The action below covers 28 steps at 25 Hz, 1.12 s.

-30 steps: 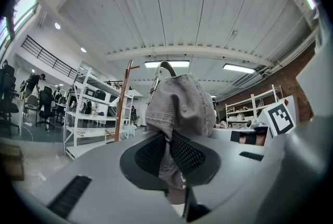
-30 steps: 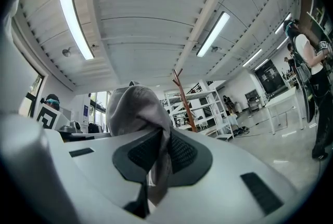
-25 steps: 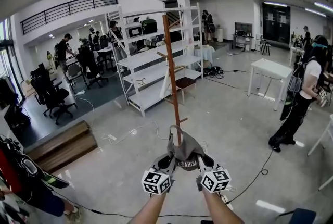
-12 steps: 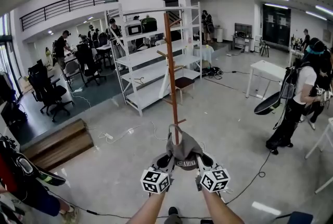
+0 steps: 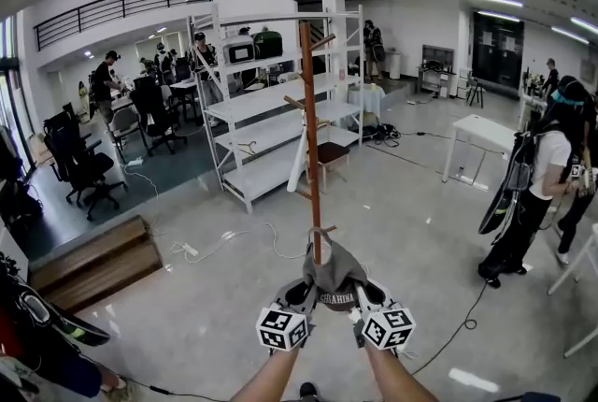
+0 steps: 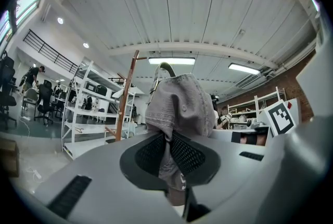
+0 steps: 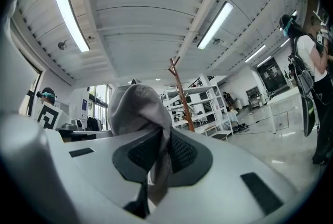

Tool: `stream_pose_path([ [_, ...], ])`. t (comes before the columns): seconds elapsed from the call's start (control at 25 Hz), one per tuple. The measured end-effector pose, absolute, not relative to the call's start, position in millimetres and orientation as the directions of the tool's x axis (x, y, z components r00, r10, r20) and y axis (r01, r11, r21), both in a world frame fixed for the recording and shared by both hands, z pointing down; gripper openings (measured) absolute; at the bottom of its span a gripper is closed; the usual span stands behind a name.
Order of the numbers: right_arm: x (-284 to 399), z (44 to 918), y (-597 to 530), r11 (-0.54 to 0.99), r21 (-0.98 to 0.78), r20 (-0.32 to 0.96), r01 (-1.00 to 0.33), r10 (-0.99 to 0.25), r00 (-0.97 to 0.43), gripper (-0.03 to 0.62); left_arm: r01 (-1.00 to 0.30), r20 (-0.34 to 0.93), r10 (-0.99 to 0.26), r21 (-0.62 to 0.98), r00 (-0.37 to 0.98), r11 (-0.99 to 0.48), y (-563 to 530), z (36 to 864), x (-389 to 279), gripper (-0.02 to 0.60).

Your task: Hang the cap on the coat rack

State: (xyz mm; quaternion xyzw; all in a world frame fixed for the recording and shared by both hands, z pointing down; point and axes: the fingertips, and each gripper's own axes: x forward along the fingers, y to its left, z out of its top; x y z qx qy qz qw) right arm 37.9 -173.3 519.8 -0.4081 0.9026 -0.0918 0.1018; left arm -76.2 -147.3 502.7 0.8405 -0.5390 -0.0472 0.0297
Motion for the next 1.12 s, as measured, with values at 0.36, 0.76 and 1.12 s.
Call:
stream_pose_path([
  [0.36,12,528,-261,0.636,-0.269,-0.081,-0.724,-0.763,-0.641,0.041,-0.898,-0.026,-0.905,0.12,0.424,-0.424,-236,510,-102,0.044],
  [0.76,-19,539,-344,0.601,-0.293,-0.057,-0.744,-0.787,-0.614,0.041,-0.879,-0.008,-0.891,0.157,0.455,-0.45,-325,520,-135,0.044],
  [1.12,-44,558,-397,0.552,-0.32,-0.034,-0.77,-0.819,-0.573,0.041,-0.855,0.01,-0.869,0.188,0.494,-0.484,-385,540,-161,0.044],
])
